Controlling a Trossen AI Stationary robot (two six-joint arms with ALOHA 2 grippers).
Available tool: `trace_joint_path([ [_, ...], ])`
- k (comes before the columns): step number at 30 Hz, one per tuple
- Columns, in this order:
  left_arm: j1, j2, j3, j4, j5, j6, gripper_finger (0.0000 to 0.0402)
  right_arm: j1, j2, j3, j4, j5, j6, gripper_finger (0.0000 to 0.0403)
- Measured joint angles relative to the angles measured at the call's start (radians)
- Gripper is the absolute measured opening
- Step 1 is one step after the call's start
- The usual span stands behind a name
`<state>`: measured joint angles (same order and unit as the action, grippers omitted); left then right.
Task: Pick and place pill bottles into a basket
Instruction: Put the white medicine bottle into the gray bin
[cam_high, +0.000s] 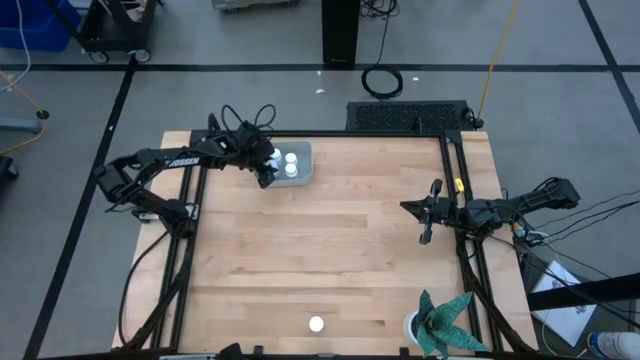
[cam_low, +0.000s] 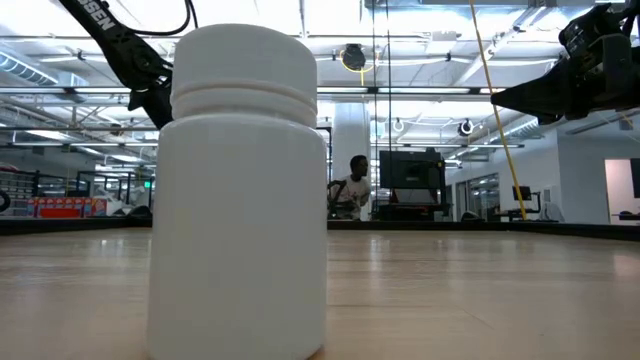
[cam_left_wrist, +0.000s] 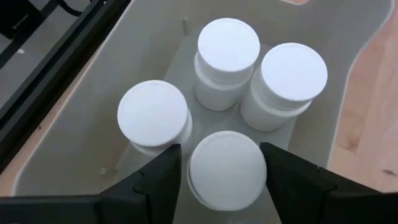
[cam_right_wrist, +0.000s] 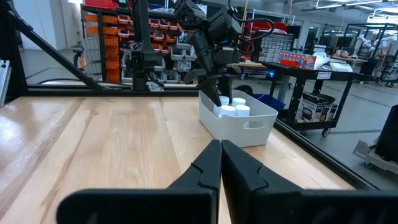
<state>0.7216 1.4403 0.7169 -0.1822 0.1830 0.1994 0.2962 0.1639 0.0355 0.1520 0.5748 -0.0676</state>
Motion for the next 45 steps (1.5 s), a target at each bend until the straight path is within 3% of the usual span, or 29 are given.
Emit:
trace_joint_path([
  [12, -0.004, -0.038, 0.0, -0.002, -0.008, -0.045, 0.0223, 0.0, 0.0, 0.0, 0.0, 0.0, 0.0, 0.0004],
  [23, -0.007, -0.271, 0.001, -0.029, 0.002, -0.102, 0.0217, 0.0, 0.0, 0.0, 0.0, 0.0, 0.0, 0.0004],
  [28, -0.056, -0.412, 0.001, 0.0, 0.105, -0.175, 0.016, 0.0, 0.0, 0.0, 0.0, 0.0, 0.0, 0.0004],
  [32, -0.132, -0.505, 0.001, 0.012, 0.216, -0.198, 0.0084, 0.0, 0.0, 0.0, 0.0, 0.0, 0.0, 0.0004],
  [36, -0.221, -0.577, -0.003, 0.022, 0.262, -0.194, 0.0011, 0.0, 0.0, 0.0, 0.0, 0.0, 0.0, 0.0004],
  [40, -0.325, -0.608, -0.043, 0.083, 0.262, -0.199, 0.0017, 0.0, 0.0, 0.0, 0.0, 0.0, 0.0, 0.0004],
  [45, -0.443, -0.611, -0.166, 0.29, 0.262, -0.196, 0.0005, 0.0, 0.0, 0.0, 0.0, 0.0, 0.0, 0.0004],
])
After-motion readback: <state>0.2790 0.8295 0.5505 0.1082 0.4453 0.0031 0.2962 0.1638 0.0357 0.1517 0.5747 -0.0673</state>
